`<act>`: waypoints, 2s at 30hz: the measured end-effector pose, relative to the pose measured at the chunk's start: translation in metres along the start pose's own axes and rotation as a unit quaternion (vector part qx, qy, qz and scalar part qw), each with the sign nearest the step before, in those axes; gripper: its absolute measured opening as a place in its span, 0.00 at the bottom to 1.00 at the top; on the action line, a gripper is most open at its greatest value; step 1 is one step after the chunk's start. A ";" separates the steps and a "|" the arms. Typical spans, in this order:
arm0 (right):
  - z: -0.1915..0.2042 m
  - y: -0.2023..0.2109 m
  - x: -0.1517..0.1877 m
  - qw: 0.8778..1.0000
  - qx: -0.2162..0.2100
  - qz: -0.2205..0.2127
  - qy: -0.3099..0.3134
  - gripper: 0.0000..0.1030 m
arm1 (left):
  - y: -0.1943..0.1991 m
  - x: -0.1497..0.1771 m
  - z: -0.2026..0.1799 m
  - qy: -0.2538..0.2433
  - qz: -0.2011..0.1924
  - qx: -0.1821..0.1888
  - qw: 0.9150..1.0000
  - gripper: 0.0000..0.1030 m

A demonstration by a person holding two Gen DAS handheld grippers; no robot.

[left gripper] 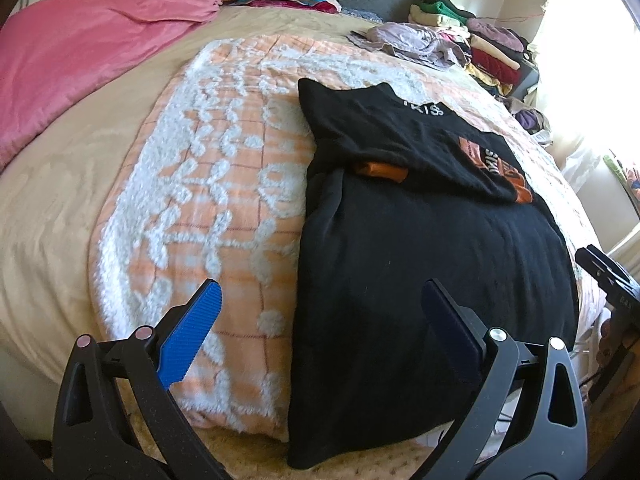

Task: Fold small clothes
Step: 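Move both open tools back along the sweatshirt to its hem, then close the right tool on the hem while the left tool grasps the hem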

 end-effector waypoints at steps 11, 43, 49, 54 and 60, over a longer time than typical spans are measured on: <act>-0.018 0.004 0.018 1.000 0.002 0.004 -0.012 0.95 | -0.001 0.025 0.007 0.009 0.020 0.023 0.999 0.91; -0.060 0.004 0.078 0.997 0.017 0.066 -0.022 0.95 | -0.023 0.088 0.002 0.001 0.091 0.094 0.991 0.54; -0.066 -0.001 0.094 0.995 0.000 0.097 -0.023 0.95 | -0.029 0.094 0.001 0.001 0.097 0.093 0.991 0.54; -0.074 -0.005 0.109 0.993 -0.014 0.118 -0.029 0.93 | -0.032 0.091 -0.001 0.002 0.094 0.084 0.992 0.54; -0.084 -0.011 0.120 0.989 -0.036 0.138 -0.044 0.66 | -0.036 0.090 0.000 0.003 0.096 0.085 0.992 0.54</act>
Point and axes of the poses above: each gripper's, at about its wrist camera, not at the fingertips, and y roughly against the way its jaws point, z to its left, x to its underside, the point moved 4 cm from there along -y, roughly the way its jaws point, and after that the axes turned 12 degrees about z, right-handed, at the moved point
